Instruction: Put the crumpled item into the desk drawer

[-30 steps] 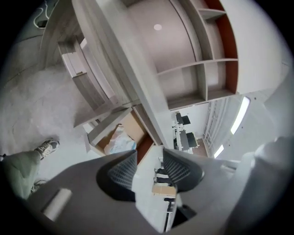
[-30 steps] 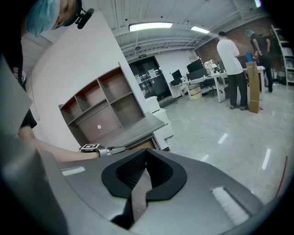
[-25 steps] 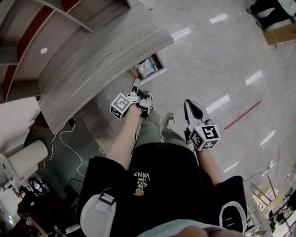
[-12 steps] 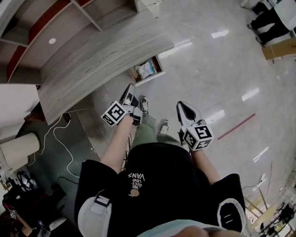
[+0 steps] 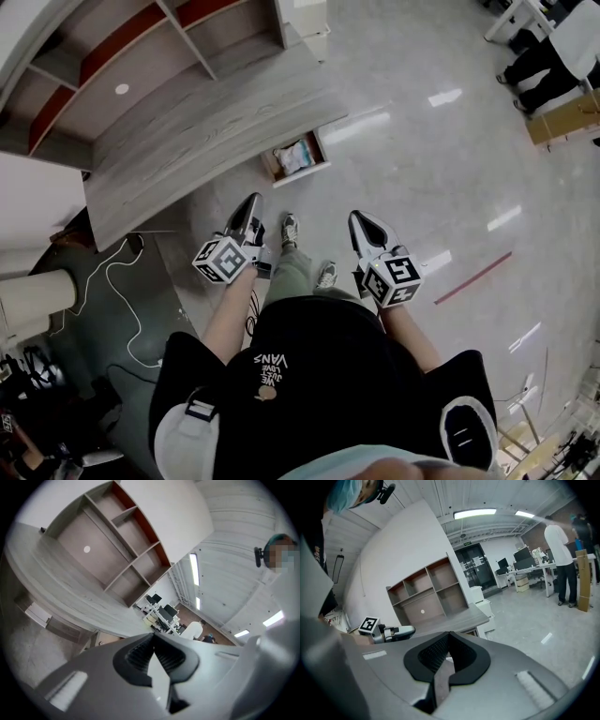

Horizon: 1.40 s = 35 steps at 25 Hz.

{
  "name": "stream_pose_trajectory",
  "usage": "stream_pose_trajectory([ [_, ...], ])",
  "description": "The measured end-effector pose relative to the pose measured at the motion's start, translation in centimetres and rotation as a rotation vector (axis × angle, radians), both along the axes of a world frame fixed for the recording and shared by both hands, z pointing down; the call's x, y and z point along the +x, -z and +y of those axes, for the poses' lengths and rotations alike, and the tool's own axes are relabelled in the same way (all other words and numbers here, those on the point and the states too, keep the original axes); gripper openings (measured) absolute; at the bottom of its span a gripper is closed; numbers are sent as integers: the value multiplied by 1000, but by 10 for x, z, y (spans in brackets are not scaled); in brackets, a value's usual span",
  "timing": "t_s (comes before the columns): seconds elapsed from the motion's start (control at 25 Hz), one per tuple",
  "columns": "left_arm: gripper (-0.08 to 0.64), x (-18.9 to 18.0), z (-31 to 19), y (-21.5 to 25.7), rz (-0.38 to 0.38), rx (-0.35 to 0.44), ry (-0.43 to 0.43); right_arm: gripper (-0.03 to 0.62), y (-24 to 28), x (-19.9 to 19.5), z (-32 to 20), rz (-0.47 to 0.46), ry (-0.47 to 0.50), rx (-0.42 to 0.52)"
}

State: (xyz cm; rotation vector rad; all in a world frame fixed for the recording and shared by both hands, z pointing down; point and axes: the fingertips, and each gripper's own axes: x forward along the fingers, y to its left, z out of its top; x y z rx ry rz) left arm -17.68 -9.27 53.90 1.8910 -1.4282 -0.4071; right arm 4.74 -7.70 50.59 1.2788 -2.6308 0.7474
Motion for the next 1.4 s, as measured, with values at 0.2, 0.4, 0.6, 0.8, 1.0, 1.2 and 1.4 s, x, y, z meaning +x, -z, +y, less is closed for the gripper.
stream_pose_trajectory([
  [0.2, 54, 8, 12, 21, -65, 48, -35, 3, 6, -3, 1, -10, 15, 13],
  [0.4, 54, 14, 23, 47, -146, 96, -51, 2, 12, -7, 1, -23, 32, 26],
  [0.6, 54, 18, 29, 71, -224, 140, -56, 3, 22, -8, -4, -31, 45, 45],
  [0.8, 54, 14, 34, 88, -278, 155, -34, 3, 36, -7, -8, -39, 52, 65],
  [1.0, 53, 16, 39, 97, -324, 164, -37, 2, 47, -10, -10, -64, 59, 85],
  [1.2, 53, 24, 43, 98, -364, 156, -49, 2, 55, -14, -10, -76, 77, 95],
  [1.4, 52, 25, 46, 102, -390, 162, -58, 2, 57, -16, -7, -84, 69, 99],
])
